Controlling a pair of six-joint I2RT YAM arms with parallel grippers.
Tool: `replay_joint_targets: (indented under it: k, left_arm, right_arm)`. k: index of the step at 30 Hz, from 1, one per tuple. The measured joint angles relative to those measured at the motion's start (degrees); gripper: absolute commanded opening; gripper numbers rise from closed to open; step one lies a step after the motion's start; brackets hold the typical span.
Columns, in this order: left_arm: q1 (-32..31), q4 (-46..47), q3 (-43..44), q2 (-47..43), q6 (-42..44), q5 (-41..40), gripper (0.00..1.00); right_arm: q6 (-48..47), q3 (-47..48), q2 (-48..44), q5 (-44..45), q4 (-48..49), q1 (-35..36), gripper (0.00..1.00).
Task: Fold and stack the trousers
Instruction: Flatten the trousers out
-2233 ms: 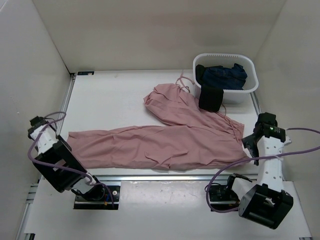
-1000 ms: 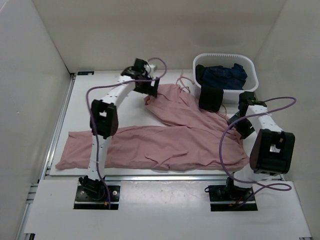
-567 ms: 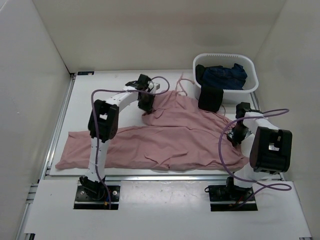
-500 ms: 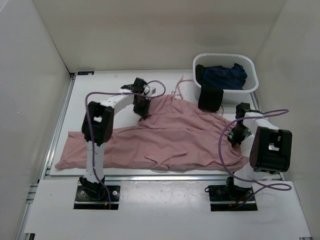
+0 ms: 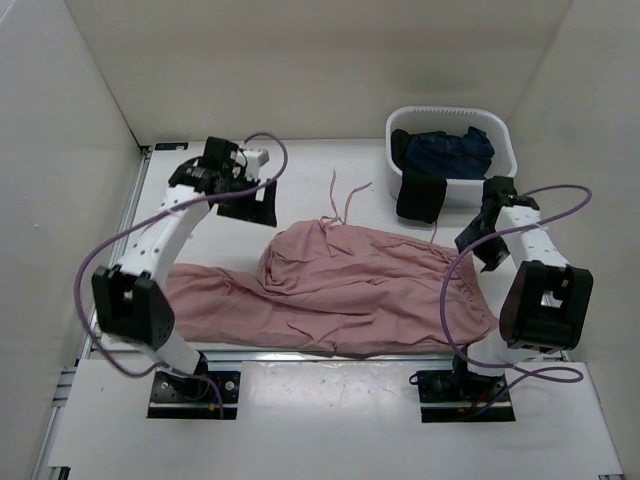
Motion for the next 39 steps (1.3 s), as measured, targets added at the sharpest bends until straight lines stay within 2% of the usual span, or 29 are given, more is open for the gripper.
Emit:
replay_joint_targets:
  k: [1, 3, 6, 11, 13, 15, 16, 17, 19, 20, 23, 27, 29, 30, 31, 33, 35, 36, 37, 39]
  left_arm:
    - [0.98, 0.59, 3.06, 2.58, 0.00, 0.39, 1.00]
    - [1.57, 1.66, 8.24, 9.11, 0.00, 1.68, 1.00]
    - [0.87, 2.51, 13.73, 20.26, 0.00, 4.11, 1.00]
    - [-2.62, 0.24, 14.73, 32.04, -0.02, 6.34, 1.00]
    - [-3.85, -1.27, 13.79, 33.31, -0.11, 7.23, 0.87]
    - [-4.79, -2.91, 13.27, 33.40, -0.28, 9.11, 0.66]
    - [-4.94, -3.65, 13.22, 33.35, -0.13, 10.21, 0.29]
    - [-4.94, -4.22, 13.16, 33.35, -0.44, 10.95, 0.14]
    - [-4.81, -5.01, 12.90, 33.35, -0.17, 10.93, 0.14]
    - [-4.72, -5.46, 12.90, 33.35, -0.07, 10.03, 0.14]
    - [-3.69, -6.93, 15.04, 33.35, -0.20, 5.14, 0.14]
    - [-0.33, -5.64, 28.24, 32.72, -0.35, -3.30, 0.14]
    - [-1.14, -3.30, 32.59, 30.01, -0.37, -6.56, 0.21]
    - [-2.14, -1.77, 32.09, 26.99, -0.31, -8.81, 0.24]
    - [-3.72, -0.81, 30.27, 23.50, -0.31, -10.60, 0.29]
    - [-10.27, -0.31, 23.28, 14.51, -0.15, -12.72, 0.57]
    - [-19.56, -2.56, 16.31, 8.44, 0.17, -10.29, 0.77]
    - [-24.81, -4.42, 13.55, 7.34, 0.11, -7.76, 0.80]
    - [-29.51, -6.60, 11.39, 7.56, 0.09, -4.61, 0.88]
    - [-35.85, -11.19, 8.09, 10.75, 0.26, 1.88, 0.93]
  right_arm:
    - [-0.24, 2.16, 0.15, -0.02, 0.72, 0.00, 0.76]
    - [-0.28, 5.51, 0.68, -0.15, 2.82, 0.00, 0.79]
    - [0.24, 9.25, 4.42, -1.31, 5.84, 0.00, 0.79]
    - [2.49, 10.12, 14.25, -3.41, 8.13, 0.02, 0.79]
    - [3.50, 9.01, 17.07, -4.48, 8.50, 0.07, 0.73]
    - [4.02, 8.17, 18.53, -4.83, 8.72, 0.37, 0.61]
    - [4.33, 8.17, 18.47, -4.76, 8.68, 0.46, 0.56]
    - [4.50, 8.17, 18.47, -4.92, 8.70, 0.50, 0.38]
    - [4.72, 8.17, 18.51, -5.18, 8.44, 0.92, 0.10]
    - [5.03, 8.17, 18.53, -5.57, 8.48, 1.20, 0.00]
    - [5.53, 8.22, 18.34, -6.27, 8.55, 1.81, 0.00]
    - [5.62, 6.78, 15.37, -9.66, 9.42, 3.78, 0.00]
    - [5.44, 6.43, 11.82, -10.56, 9.73, 6.23, 0.00]
    - [5.01, 6.38, 9.57, -10.23, 9.86, 7.43, 0.00]
    - [4.26, 6.34, 7.34, -9.16, 9.81, 8.37, 0.00]
    - [3.19, 6.32, 4.07, -6.40, 9.25, 9.60, 0.00]
    - [2.49, 6.29, 3.10, -4.61, 8.70, 10.27, 0.00]
    - [2.32, 6.19, 3.15, -3.85, 8.37, 10.43, 0.00]
    - [2.21, 5.64, 3.23, -3.15, 8.22, 10.45, 0.00]
    - [2.10, 4.28, 3.34, -1.92, 7.21, 9.92, 0.00]
